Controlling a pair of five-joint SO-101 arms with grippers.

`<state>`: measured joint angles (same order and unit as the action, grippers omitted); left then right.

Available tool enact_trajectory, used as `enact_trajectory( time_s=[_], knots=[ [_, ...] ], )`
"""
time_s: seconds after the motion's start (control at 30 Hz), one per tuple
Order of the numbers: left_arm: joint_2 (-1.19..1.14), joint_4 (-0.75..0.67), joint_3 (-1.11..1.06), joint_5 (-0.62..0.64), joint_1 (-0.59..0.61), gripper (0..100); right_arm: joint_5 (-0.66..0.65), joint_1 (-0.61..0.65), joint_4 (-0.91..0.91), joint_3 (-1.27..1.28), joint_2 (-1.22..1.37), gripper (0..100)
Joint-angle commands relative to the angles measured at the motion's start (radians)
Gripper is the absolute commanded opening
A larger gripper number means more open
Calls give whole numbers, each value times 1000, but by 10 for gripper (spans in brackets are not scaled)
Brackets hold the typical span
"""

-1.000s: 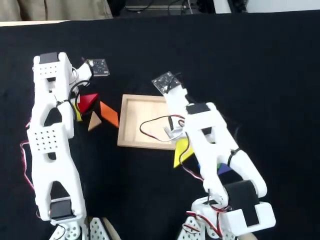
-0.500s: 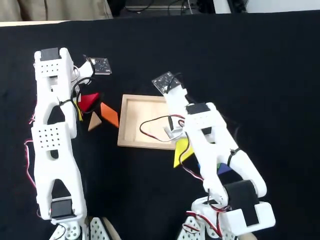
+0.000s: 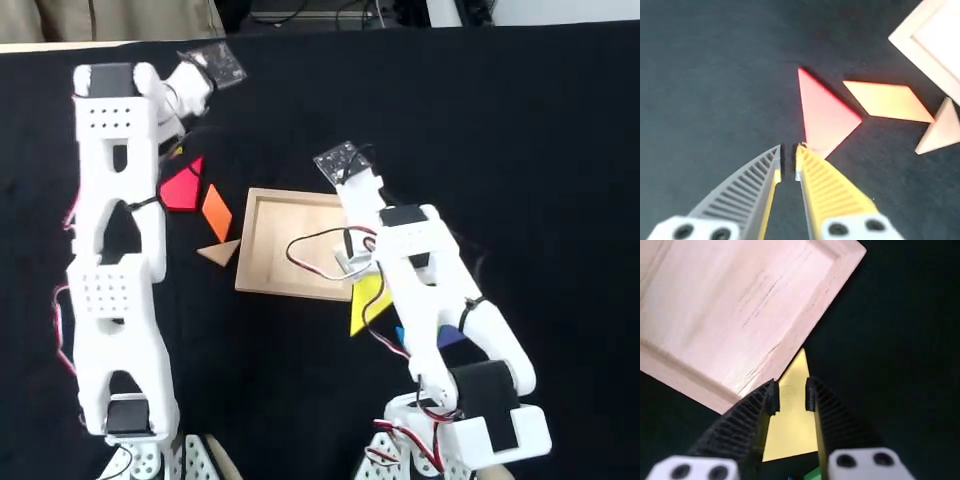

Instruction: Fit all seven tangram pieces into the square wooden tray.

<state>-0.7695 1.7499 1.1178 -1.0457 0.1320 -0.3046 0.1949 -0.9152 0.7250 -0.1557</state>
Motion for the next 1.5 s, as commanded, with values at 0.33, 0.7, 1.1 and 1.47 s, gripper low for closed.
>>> enact_trajectory(
  time_s=[0.33, 0.7, 1.1, 1.47],
  knots=[
    [-17, -146, -237, 41, -4, 272, 18, -23, 37, -8, -42, 108],
    [-110, -319, -237, -17, 27, 279, 11, -23, 38, -7, -41, 108],
    [-184, -339, -237, -6, 50, 287, 9, -21, 63, -1, -41, 108],
    [-232, -209, -84, 91, 30, 381, 9, -20, 60, -1, -41, 108]
  ],
)
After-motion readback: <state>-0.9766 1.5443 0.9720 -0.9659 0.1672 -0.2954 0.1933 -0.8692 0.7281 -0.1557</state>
